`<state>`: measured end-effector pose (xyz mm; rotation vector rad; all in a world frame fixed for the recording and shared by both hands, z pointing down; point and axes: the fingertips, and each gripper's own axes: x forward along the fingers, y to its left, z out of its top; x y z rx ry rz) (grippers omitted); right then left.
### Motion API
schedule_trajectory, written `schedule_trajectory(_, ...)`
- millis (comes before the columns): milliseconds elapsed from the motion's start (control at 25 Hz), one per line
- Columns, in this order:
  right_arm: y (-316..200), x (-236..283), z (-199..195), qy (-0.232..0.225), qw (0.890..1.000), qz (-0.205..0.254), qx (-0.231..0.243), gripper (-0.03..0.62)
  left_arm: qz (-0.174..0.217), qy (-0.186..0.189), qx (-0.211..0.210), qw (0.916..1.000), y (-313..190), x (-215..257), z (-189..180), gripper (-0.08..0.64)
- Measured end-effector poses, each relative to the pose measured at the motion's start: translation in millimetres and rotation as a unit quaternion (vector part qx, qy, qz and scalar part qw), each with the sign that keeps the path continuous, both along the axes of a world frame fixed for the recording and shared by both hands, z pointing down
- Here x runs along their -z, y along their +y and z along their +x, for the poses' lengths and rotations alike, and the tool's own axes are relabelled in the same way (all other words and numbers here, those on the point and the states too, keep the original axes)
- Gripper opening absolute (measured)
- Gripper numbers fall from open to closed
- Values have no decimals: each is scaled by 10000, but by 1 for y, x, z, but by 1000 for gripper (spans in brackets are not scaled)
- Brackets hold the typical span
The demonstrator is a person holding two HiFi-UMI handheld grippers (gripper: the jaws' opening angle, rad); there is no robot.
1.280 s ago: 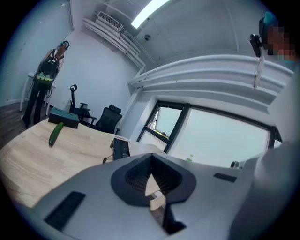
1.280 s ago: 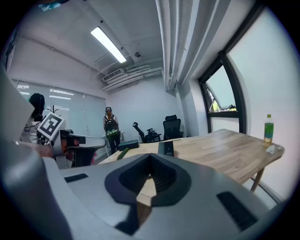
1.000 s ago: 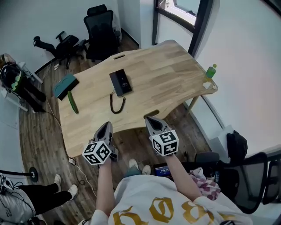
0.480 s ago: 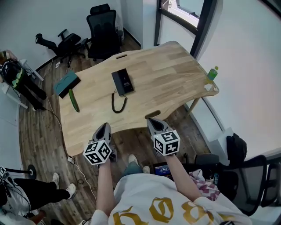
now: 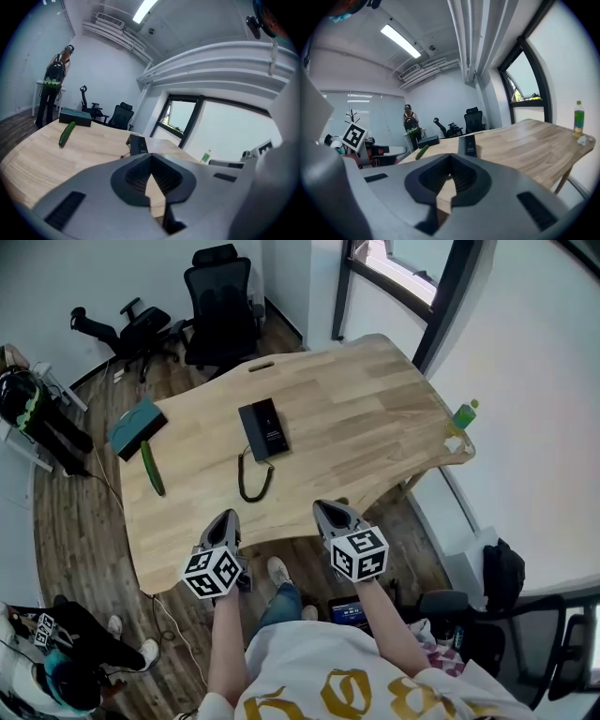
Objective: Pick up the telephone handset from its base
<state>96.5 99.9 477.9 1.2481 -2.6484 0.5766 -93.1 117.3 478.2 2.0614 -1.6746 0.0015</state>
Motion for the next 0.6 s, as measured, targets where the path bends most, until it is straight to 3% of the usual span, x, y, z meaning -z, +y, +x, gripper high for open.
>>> schedule_trajectory(240,-56,-19,-17,35,9996,-296,24,6,-234,17,-145,9996,-55,-26,-8,6)
schedule_trajectory(440,-110,-34,-44,68,9984,-546,102,5,-410,118,-161,9990,-113,-39,-36,6)
schedule_trajectory(600,-155,-48,-59,185,9975,-681,-27,5,-426,-109,-304,9986,-161,-43,-52,6)
